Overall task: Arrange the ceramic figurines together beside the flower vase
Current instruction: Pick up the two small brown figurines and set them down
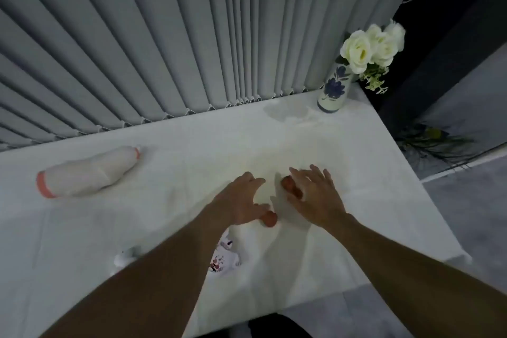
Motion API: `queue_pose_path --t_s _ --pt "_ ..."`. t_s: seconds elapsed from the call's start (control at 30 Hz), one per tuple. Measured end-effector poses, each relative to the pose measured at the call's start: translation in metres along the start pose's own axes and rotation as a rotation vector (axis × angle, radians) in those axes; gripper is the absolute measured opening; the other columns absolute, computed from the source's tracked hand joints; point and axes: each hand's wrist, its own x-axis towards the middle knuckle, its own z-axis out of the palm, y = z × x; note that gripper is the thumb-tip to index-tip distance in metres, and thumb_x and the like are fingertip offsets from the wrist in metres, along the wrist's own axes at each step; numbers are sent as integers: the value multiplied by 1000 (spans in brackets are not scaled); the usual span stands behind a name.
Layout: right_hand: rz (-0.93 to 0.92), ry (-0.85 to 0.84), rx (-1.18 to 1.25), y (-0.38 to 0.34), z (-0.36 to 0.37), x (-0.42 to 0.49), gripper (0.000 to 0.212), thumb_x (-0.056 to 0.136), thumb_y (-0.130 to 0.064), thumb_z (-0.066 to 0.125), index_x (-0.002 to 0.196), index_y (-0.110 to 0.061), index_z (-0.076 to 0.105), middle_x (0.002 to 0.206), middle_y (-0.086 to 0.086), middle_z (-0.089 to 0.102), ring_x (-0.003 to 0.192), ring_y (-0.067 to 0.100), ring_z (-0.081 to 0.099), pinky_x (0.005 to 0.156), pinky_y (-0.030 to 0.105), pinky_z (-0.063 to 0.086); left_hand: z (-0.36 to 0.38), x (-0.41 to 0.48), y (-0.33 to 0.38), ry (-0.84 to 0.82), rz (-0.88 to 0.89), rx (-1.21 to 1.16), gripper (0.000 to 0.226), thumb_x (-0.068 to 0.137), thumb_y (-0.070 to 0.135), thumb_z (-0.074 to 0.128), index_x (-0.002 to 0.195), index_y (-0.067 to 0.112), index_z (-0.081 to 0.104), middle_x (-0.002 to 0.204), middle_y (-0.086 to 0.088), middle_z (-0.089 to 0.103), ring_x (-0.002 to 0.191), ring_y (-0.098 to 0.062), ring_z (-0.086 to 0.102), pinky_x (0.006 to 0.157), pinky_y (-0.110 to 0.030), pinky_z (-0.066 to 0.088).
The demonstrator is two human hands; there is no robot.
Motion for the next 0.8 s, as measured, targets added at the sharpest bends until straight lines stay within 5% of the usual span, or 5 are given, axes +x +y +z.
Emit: queue_pose_path --t_s 0.13,0.27,0.53,0.8 --pt "32 21 100 -3 11 -5 56 98 -47 58 150 -28 47 136 8 63 132 29 49 119 41 28 19 0 -3 -82 90 77 71 81 36 71 145 16 46 131 -6 44 123 -23 44 105 -36 40" --pt "81 11 211 -3 18 -4 52 99 -28 59 150 -29 48 125 7 65 122 28 52 104 37 43 30 3 -12 -97 183 194 46 85 16 69 131 14 59 125 -6 48 114 -24 47 97 -37 42" --pt "112 86 422 -3 6 6 40 87 -20 74 125 -18 61 119 2 60 107 23 61 95 34 51 22 15 -20 108 208 84 9 93 19 59 98 14 64 86 3 49 85 -20 43 83 -37 43" --pt "69 129 472 -8 7 27 38 90 -10 73 127 -15 65 119 -4 67 114 25 58 101 40 49 23 24 -36 191 -70 -266 19 92 10 55 111 12 56 99 -6 66 87 -24 61 72 -27 43"
